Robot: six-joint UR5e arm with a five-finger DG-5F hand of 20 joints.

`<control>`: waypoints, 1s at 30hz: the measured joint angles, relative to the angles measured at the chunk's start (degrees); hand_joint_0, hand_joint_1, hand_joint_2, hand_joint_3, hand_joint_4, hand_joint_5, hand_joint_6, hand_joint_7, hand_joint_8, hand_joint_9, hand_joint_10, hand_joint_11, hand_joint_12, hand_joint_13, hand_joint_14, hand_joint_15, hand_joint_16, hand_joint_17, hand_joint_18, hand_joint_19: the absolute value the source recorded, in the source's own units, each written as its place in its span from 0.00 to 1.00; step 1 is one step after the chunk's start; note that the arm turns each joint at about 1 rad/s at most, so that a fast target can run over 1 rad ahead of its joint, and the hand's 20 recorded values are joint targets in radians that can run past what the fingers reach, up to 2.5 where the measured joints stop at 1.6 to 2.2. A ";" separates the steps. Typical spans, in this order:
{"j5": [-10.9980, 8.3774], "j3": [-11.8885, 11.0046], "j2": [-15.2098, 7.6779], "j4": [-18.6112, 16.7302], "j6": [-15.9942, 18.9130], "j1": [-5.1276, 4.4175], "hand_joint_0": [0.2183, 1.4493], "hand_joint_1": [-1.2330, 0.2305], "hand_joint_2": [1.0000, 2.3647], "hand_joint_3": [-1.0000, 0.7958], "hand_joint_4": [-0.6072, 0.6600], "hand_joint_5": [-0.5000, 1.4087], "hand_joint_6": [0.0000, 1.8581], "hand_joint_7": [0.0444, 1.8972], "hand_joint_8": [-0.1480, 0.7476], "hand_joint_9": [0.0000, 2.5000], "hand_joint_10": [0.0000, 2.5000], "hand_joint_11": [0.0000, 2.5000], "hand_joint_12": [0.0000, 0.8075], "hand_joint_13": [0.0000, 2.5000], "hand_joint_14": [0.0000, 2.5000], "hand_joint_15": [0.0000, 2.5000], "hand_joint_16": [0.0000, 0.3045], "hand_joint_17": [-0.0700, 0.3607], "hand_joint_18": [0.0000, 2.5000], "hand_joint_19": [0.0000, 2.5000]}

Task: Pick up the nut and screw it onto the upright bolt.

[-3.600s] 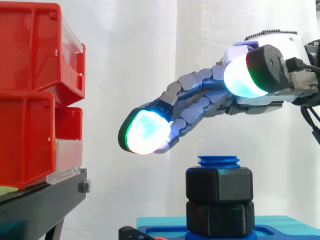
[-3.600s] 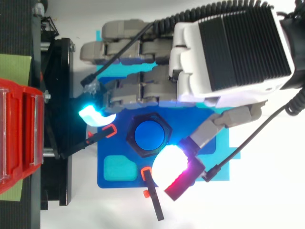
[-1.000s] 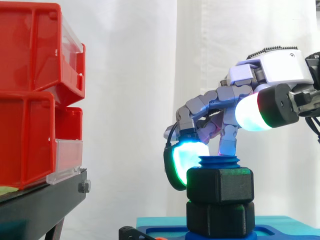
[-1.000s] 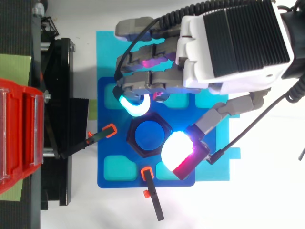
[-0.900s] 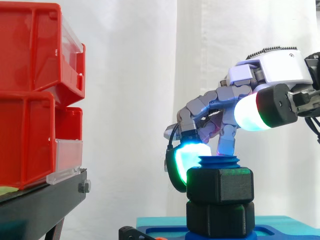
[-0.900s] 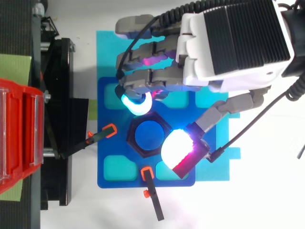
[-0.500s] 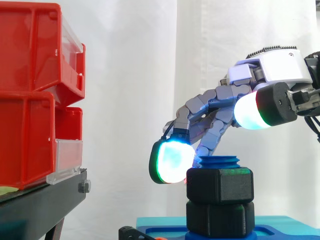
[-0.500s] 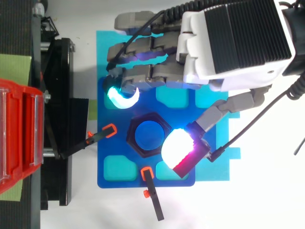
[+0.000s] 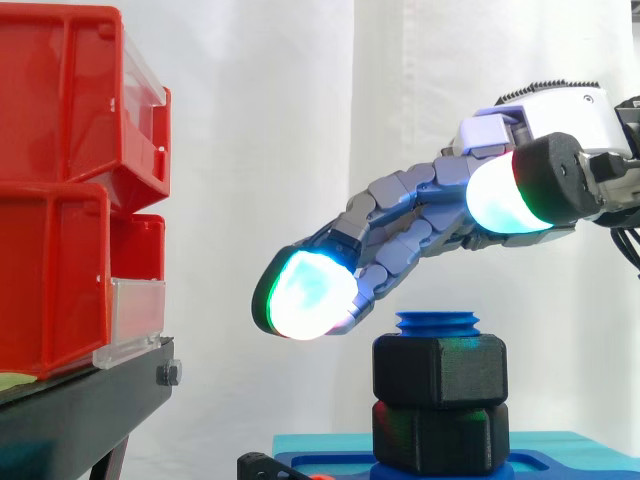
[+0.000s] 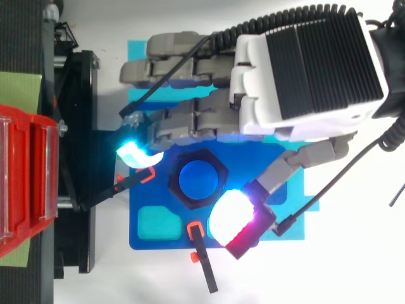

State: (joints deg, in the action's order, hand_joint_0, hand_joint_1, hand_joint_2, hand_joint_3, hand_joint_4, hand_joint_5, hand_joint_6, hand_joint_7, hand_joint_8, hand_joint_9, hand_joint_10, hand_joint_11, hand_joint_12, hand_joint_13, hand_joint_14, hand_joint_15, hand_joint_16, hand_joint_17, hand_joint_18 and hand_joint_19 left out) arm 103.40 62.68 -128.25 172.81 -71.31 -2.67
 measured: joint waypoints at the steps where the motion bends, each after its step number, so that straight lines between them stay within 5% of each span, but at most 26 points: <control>1: -0.03 0.01 -0.01 -0.12 0.01 -0.13 0.20 0.72 0.00 0.28 0.56 0.15 0.27 0.29 0.36 0.07 0.00 0.00 0.39 0.00 0.00 0.00 0.15 0.40 0.00 0.00; 24: -0.93 0.21 -0.07 -1.57 0.72 -2.06 0.20 0.73 0.00 0.28 0.58 0.15 0.27 0.31 0.37 0.09 0.00 0.00 0.40 0.00 0.00 0.00 0.15 0.40 0.00 0.00; 30: -0.98 3.17 -0.07 -3.86 0.88 -2.08 0.20 0.73 0.00 0.28 0.59 0.16 0.27 0.33 0.38 0.09 0.00 0.00 0.40 0.00 0.00 0.00 0.15 0.41 0.00 0.00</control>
State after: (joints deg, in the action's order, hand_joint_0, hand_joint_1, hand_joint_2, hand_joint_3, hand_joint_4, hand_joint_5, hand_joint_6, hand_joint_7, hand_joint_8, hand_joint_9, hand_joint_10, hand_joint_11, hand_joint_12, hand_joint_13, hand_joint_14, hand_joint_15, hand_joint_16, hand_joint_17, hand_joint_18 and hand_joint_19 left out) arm 102.42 65.85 -128.31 168.94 -70.44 -4.75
